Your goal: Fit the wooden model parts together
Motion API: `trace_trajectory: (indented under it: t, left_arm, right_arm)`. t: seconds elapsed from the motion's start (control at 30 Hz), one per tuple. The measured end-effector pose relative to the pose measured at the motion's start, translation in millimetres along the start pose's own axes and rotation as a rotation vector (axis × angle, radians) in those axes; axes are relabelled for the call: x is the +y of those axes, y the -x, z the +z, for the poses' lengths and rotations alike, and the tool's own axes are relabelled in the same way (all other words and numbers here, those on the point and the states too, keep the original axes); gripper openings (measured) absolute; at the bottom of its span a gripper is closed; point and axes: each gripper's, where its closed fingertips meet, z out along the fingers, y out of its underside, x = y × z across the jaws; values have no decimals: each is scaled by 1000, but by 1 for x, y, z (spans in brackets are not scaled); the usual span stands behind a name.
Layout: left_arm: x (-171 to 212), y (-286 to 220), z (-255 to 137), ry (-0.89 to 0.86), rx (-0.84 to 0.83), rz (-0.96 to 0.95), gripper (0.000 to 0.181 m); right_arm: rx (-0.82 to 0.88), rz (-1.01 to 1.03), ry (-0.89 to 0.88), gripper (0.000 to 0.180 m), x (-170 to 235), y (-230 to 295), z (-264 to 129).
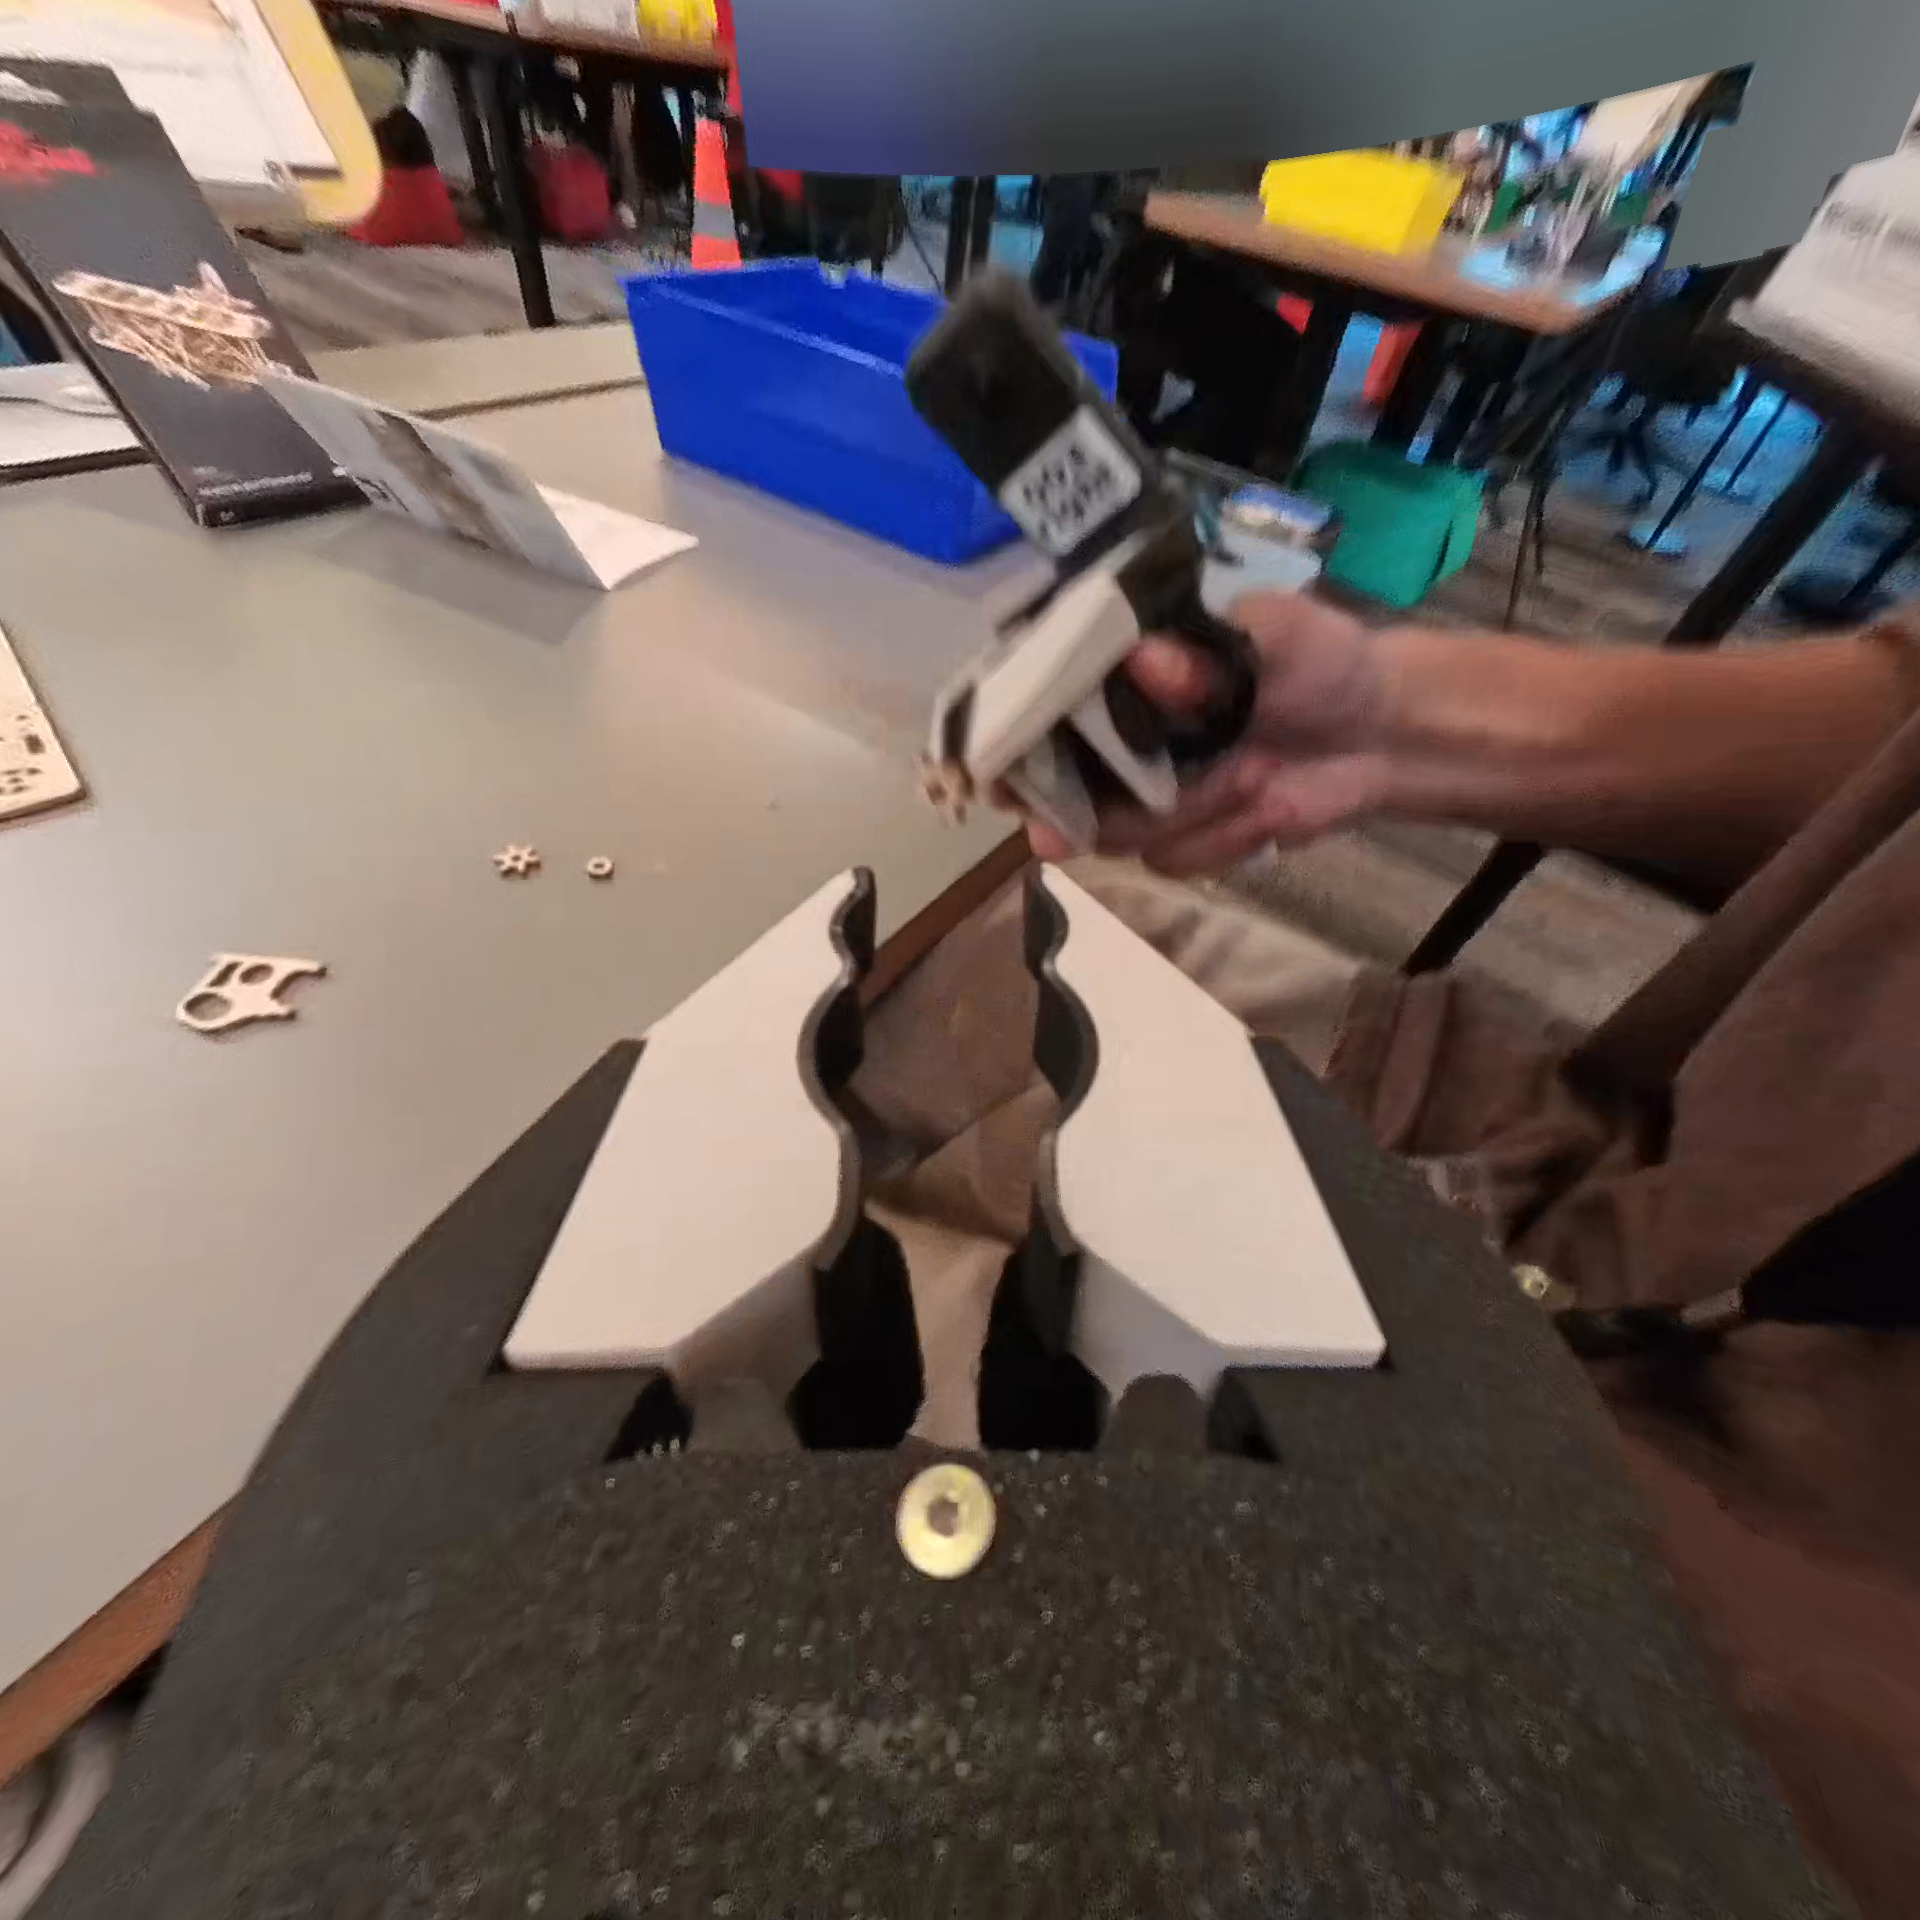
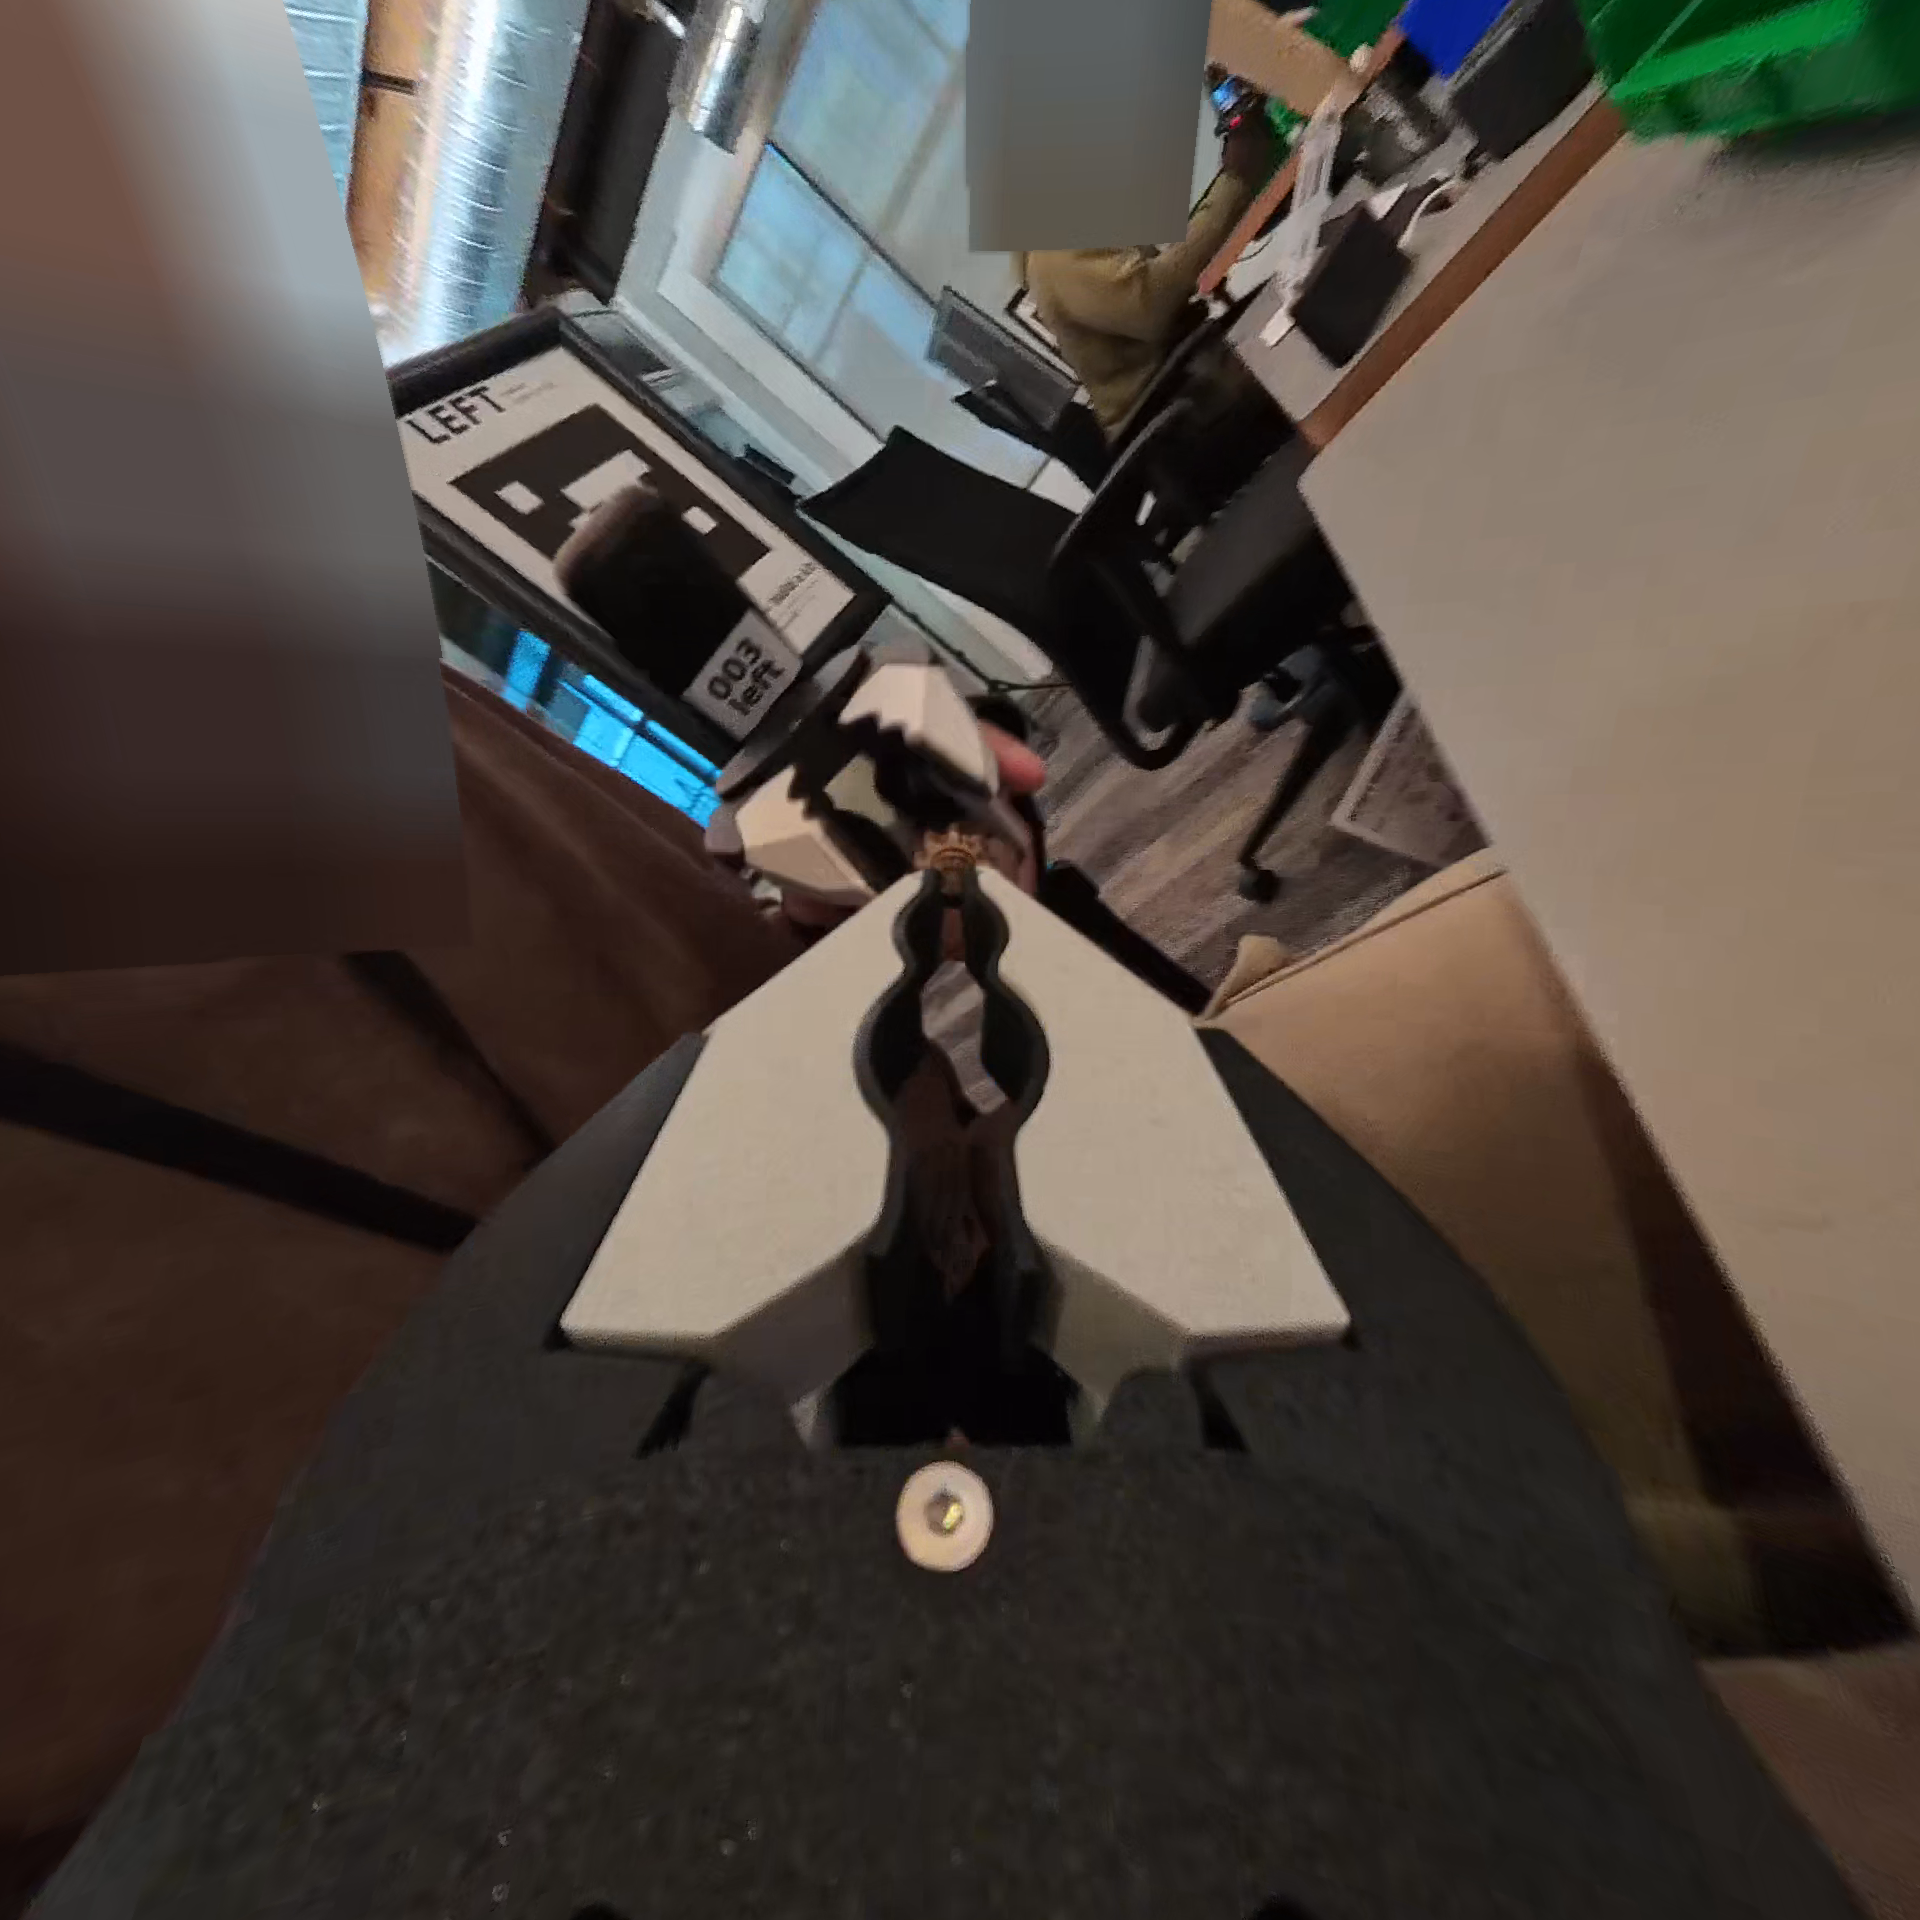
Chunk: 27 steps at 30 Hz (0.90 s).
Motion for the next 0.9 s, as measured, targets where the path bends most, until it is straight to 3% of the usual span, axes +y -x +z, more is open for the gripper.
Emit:
trace_trajectory:
  t: [0.37,0.43,0.9]
  left_arm:
    - [7,-31,1,44,183,8,21]
    - [7,-31,0,42,182,14,13]
    - [13,-30,-3,53,135,160,12]
  right_arm:
    - [-114,8,122,3,28,25,15]
    - [-105,10,129,3,29,23,15]
    - [-128,82,125,2,35,21,18]
